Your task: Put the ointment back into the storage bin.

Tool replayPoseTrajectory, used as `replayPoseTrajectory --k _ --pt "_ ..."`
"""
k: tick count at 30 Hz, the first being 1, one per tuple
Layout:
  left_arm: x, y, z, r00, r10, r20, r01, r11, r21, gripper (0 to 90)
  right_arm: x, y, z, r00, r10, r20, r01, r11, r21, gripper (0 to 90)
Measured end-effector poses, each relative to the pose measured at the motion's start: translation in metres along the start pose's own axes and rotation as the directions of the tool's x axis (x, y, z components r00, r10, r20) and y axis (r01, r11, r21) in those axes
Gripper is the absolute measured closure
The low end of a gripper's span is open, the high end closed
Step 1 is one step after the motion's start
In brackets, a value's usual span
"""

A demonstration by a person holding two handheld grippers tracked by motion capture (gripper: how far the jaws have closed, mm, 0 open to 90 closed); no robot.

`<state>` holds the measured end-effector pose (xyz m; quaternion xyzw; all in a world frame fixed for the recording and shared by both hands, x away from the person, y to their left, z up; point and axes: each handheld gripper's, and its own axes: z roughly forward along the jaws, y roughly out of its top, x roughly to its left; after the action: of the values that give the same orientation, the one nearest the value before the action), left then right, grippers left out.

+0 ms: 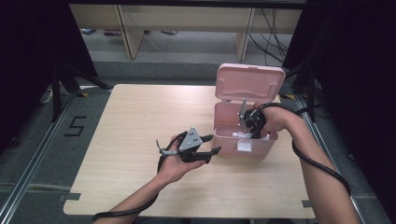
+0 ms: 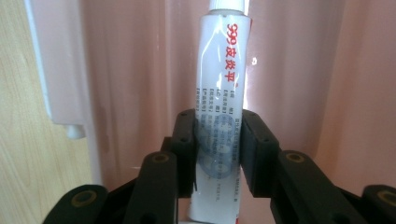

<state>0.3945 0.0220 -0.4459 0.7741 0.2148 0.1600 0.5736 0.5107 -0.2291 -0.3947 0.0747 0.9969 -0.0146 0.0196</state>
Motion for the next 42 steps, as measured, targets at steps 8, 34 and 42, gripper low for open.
replayPoseTrajectory --k 8,34,42 --pt "0.0 -0.001 0.0 1.0 0.006 0.004 -0.006 1.0 0.002 46.9 0.001 0.0 0.003 0.9998 0.021 -0.006 -0.021 1.0 -0.005 70.4" --pt "-0.002 -0.001 0.001 0.9999 0.008 0.012 -0.008 0.9997 -0.022 57.8 -0.003 -0.02 -0.028 0.9853 0.101 0.138 -0.072 0.977 -0.2 87.2" --pt "-0.003 0.002 0.0 0.9996 0.025 0.014 -0.024 0.9994 -0.025 72.7 -0.002 -0.033 -0.037 0.9679 0.222 0.117 -0.181 0.94 -0.289 89.9"
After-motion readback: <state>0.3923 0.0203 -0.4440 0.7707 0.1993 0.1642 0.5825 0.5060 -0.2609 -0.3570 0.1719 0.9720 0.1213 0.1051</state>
